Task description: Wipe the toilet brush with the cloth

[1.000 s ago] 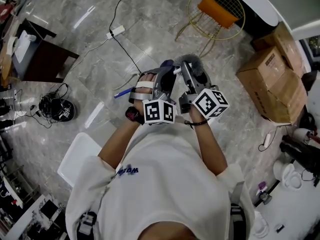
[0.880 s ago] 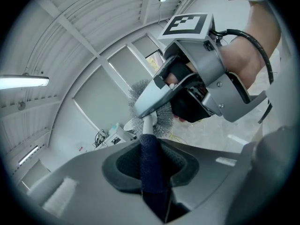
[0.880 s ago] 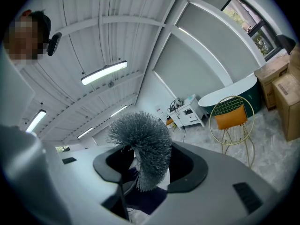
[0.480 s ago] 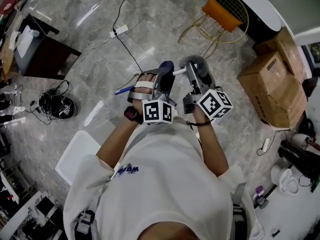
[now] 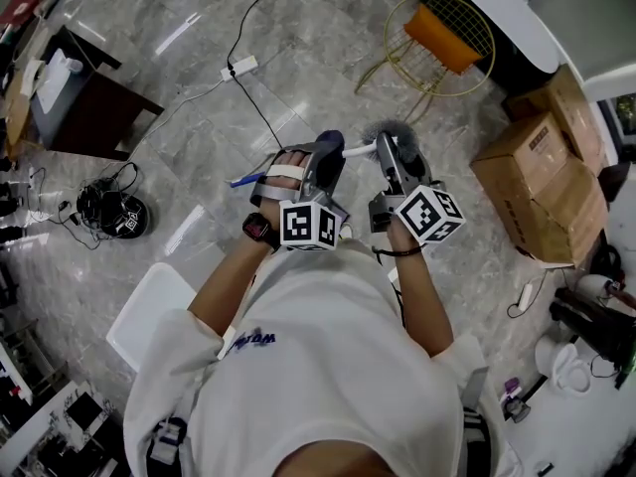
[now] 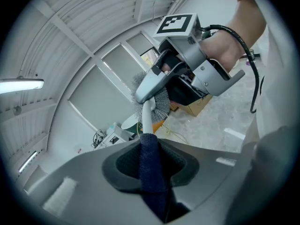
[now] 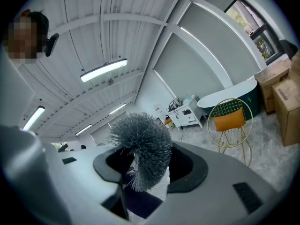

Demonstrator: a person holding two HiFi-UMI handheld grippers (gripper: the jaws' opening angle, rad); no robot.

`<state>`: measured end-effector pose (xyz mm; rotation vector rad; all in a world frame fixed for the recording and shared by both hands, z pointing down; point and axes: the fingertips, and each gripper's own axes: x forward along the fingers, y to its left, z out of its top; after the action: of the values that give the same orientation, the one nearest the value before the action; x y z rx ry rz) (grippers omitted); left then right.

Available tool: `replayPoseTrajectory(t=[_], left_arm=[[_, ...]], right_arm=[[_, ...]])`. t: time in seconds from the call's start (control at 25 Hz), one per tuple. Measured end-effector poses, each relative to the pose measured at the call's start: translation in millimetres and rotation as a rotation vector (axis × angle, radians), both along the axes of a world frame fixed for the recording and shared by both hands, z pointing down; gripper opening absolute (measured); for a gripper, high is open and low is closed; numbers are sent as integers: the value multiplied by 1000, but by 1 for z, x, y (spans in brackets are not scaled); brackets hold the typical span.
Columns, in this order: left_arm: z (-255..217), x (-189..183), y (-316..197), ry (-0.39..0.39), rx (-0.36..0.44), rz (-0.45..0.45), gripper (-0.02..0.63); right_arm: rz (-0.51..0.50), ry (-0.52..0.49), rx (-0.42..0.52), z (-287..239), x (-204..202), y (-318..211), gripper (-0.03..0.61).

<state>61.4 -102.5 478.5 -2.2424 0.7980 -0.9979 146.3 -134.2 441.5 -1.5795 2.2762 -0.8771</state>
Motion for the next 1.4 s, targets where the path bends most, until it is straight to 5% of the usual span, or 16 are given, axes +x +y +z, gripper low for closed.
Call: replayPoseTrajectory(t=[0.2, 0.44, 1.4], left_arm=[[1, 3, 2, 23, -34, 14, 81], [-5, 3, 5, 132, -160, 28, 81], [4, -8, 5, 105, -169, 46, 91]], right_arm=[[8, 37, 13, -3, 8, 2, 216], [-14, 210, 116, -24, 4, 6, 212], [25, 176, 85, -14, 18, 6, 209]])
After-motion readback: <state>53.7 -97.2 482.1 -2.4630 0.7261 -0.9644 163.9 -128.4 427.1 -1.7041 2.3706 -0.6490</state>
